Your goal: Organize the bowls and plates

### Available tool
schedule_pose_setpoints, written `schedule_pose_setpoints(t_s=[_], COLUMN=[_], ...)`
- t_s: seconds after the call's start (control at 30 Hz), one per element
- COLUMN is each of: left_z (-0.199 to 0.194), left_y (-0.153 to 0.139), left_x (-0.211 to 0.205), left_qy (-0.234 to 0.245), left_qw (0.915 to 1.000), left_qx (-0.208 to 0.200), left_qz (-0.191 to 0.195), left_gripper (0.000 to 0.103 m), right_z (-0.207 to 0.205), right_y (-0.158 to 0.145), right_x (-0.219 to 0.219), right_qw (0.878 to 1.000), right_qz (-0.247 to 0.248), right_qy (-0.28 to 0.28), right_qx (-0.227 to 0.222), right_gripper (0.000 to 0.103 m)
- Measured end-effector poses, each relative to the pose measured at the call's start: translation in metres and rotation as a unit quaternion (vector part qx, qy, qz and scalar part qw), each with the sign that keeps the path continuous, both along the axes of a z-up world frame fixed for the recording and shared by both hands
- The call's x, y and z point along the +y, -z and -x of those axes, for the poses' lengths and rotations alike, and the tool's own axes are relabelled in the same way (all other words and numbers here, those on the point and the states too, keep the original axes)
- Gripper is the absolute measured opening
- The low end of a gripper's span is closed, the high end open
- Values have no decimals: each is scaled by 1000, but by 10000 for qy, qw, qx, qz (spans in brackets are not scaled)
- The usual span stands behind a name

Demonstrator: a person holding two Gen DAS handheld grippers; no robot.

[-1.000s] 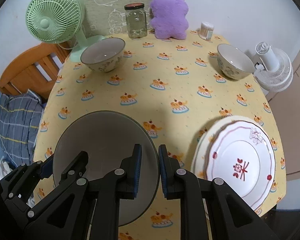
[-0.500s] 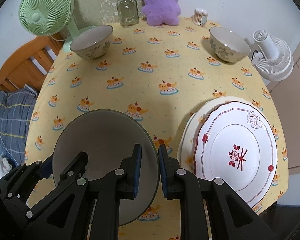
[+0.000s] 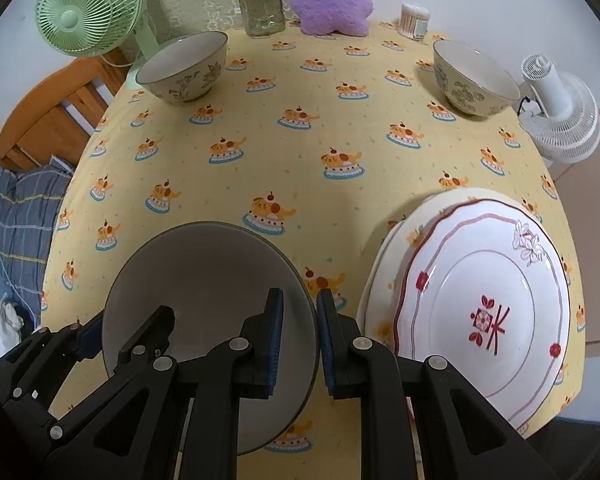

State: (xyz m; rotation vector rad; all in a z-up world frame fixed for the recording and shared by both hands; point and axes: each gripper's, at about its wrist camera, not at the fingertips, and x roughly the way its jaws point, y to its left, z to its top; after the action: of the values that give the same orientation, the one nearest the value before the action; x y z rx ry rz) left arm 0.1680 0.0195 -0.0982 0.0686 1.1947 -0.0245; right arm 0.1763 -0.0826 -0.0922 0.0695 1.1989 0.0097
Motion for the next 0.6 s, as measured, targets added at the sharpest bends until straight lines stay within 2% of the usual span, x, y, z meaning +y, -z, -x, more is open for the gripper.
schedule_pose_setpoints(t_s=[0.3,0.4,0.43,0.47,0.53,0.6], left_z=[9,12,13,15,17,18], left_y=[3,3,2,2,0,-4], left_x=[0,-3,-3,-4,-3,-1], left_qy=[-169,-214,-235,-246,-275,-294], left_qw=[9998,9997,9996,9996,9994,9993], left_qx=[95,111,115,110,97,38], left_qz=[0,69,96,126,207,245], left_gripper=[38,47,54,59,61,70], right_z=[4,5,5,6,7,9], right_y=[7,8,9,9,7,3], right_x=[-3,-7,-7,-8,-9,-13], right_qw=[9994,9987,9984,9985,9990,9991], right_qz=[-259,-411,-436,-400,-311,-346], right_qy=[-206,-298,-328,-343,-320,-262], right_qx=[111,110,128,129,94,16], right_gripper=[21,21,21,24,46,55])
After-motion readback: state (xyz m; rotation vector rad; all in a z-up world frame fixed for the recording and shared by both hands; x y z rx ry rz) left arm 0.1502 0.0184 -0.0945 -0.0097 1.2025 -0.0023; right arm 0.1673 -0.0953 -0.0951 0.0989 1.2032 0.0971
